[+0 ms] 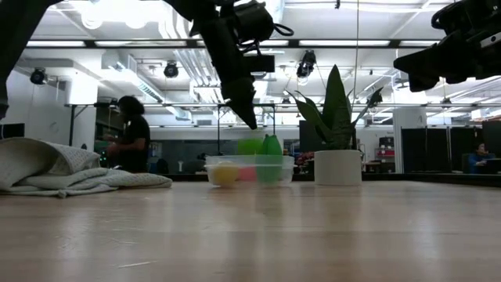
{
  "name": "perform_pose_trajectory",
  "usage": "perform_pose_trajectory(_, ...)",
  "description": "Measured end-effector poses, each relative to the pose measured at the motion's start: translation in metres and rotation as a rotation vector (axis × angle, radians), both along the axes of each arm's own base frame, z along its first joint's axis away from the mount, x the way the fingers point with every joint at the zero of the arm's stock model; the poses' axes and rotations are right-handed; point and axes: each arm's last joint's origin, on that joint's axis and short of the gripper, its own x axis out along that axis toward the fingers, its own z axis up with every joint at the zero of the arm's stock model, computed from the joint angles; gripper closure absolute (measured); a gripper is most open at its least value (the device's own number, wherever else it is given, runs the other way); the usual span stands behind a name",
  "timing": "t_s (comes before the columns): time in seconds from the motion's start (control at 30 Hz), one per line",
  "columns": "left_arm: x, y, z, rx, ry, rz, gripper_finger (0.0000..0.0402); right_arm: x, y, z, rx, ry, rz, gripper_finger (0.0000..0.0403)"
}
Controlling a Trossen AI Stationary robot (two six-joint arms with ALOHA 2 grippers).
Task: Pick and placing Produce into tupperware
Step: Put the green melon into the transparent container, then return to Home Position
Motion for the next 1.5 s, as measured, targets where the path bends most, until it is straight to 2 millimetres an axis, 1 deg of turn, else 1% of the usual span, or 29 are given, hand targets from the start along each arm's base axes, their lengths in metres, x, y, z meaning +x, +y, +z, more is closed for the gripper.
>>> perform_pose_trajectory(0.1,-0.001,0.0,-0.003,-0.003,0.009,0.001,0.0106,0.0,0.0,0.0,0.0,0.0,0.0,0.0394)
perform_pose_trajectory(0.2,-0.002,-0.001,-0.004,-0.006,0.02,-0.001,0.0086,0.0,0.0,0.0,0.0,0.0,0.0,0.0394)
perform_pose_trajectory(0.37,-0.001,-0.004,-0.003,-0.006,0.022,-0.01,0.008,0.0,0.0,0.0,0.0,0.0,0.0,0.0394)
perform_pose_trajectory(0.47,-0.001,-0.012,0.004,-0.002,-0.003,-0.026,0.008,0.0,0.0,0.0,0.0,-0.001,0.0,0.0394)
perform_pose_trajectory(0.6,-0.006,-0.031,0.032,0.003,-0.125,-0.072,0.0081,0.0,0.0,0.0,0.0,-0.001,0.0,0.0394)
perform_pose_trajectory(0.7,-0.014,-0.052,0.059,-0.007,-0.245,-0.125,0.0095,0.0,0.0,0.0,0.0,-0.002,0.0,0.0394)
perform_pose_trajectory(0.77,-0.024,-0.067,0.082,-0.007,-0.335,-0.171,0.0111,0.0,0.0,0.0,0.0,-0.002,0.0,0.0394)
perform_pose_trajectory(0.87,-0.047,-0.092,0.117,-0.024,-0.489,-0.229,0.0138,0.0,0.0,0.0,0.0,-0.002,0.0,0.0394)
perform_pose_trajectory(0.93,-0.067,-0.11,0.136,-0.043,-0.576,-0.296,0.0158,0.0,0.0,0.0,0.0,-0.004,0.0,0.0394)
perform_pose_trajectory(1.03,-0.095,-0.137,0.156,-0.06,-0.693,-0.395,0.0188,0.0,0.0,0.001,0.0,-0.005,0.0,0.0394)
perform_pose_trajectory(1.13,-0.124,-0.154,0.167,-0.081,-0.802,-0.472,0.0223,0.0,0.0,0.0,0.0,-0.005,0.0,0.0394)
perform_pose_trajectory(1.2,-0.143,-0.16,0.168,-0.093,-0.856,-0.504,0.0249,0.0,0.0,0.0,0.007,-0.004,0.0,0.0394)
perform_pose_trajectory(1.3,-0.165,-0.166,0.157,-0.118,-0.893,-0.54,0.0293,0.0,0.0,0.0,0.015,-0.005,0.0,0.0394)
perform_pose_trajectory(1.4,-0.179,-0.168,0.134,-0.131,-0.925,-0.562,0.0342,0.0,0.0,0.0,0.016,-0.005,-0.001,0.0394)
perform_pose_trajectory(1.5,-0.185,-0.167,0.11,-0.139,-1.004,-0.568,0.0388,0.0,0.0,0.001,0.016,-0.005,-0.001,0.0394)
